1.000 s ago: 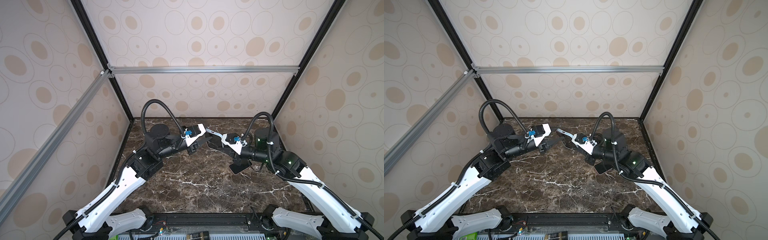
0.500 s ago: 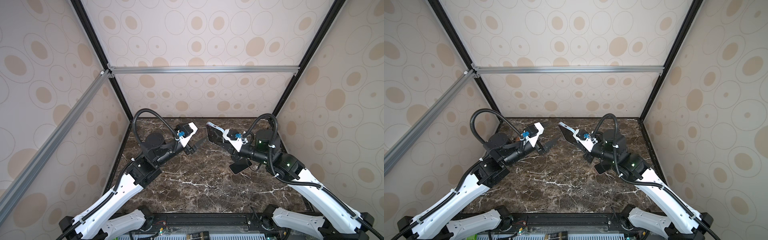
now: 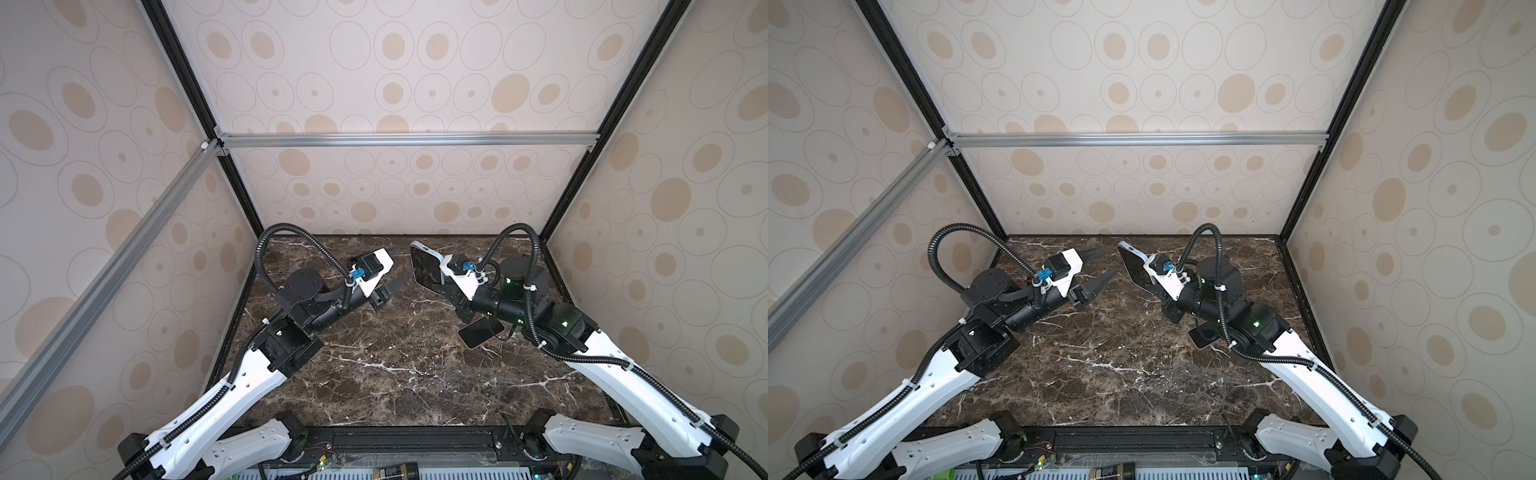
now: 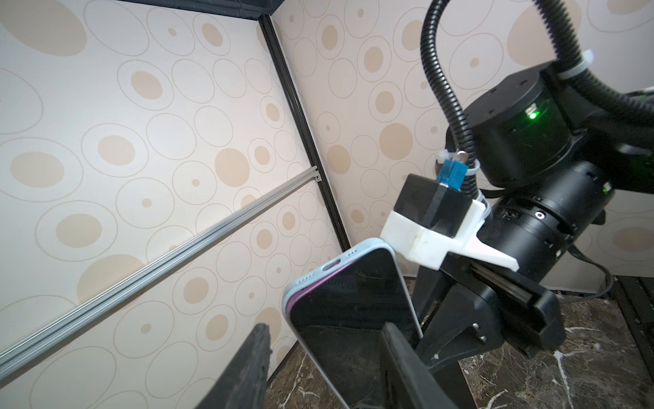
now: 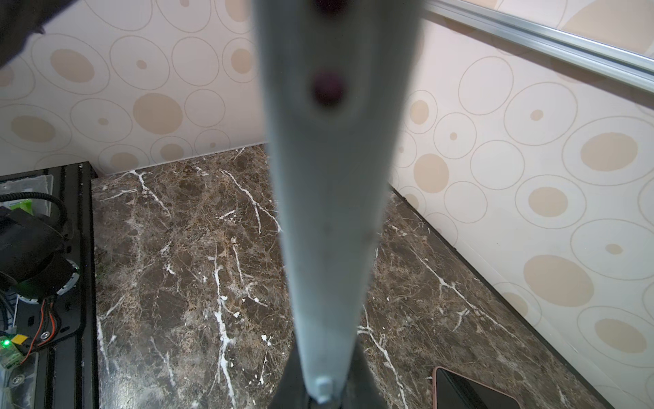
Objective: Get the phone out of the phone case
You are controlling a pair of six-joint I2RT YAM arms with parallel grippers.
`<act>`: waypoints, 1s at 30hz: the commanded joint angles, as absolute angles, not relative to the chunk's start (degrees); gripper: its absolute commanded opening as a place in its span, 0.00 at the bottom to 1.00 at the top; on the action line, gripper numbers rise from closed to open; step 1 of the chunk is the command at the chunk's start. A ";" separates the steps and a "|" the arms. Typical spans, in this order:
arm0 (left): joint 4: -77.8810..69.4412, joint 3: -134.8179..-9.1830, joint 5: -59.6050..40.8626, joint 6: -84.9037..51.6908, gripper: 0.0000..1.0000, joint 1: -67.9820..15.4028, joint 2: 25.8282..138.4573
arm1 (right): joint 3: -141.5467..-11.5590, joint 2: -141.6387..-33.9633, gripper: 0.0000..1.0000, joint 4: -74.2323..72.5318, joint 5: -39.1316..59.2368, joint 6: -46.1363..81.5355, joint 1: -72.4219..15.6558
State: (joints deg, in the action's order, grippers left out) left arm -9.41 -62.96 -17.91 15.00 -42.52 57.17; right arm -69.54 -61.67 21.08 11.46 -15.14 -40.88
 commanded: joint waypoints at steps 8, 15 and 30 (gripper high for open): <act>-10.89 -63.90 -19.06 16.21 0.41 -42.45 58.21 | -71.31 -61.25 0.00 15.89 15.88 -14.82 -41.26; -10.67 -64.07 -19.14 16.39 0.40 -42.45 58.33 | -71.64 -61.78 0.00 16.17 16.32 -15.12 -41.30; -10.24 -63.79 -19.20 16.11 0.37 -42.44 58.36 | -71.55 -61.85 0.00 16.47 18.50 -14.46 -41.29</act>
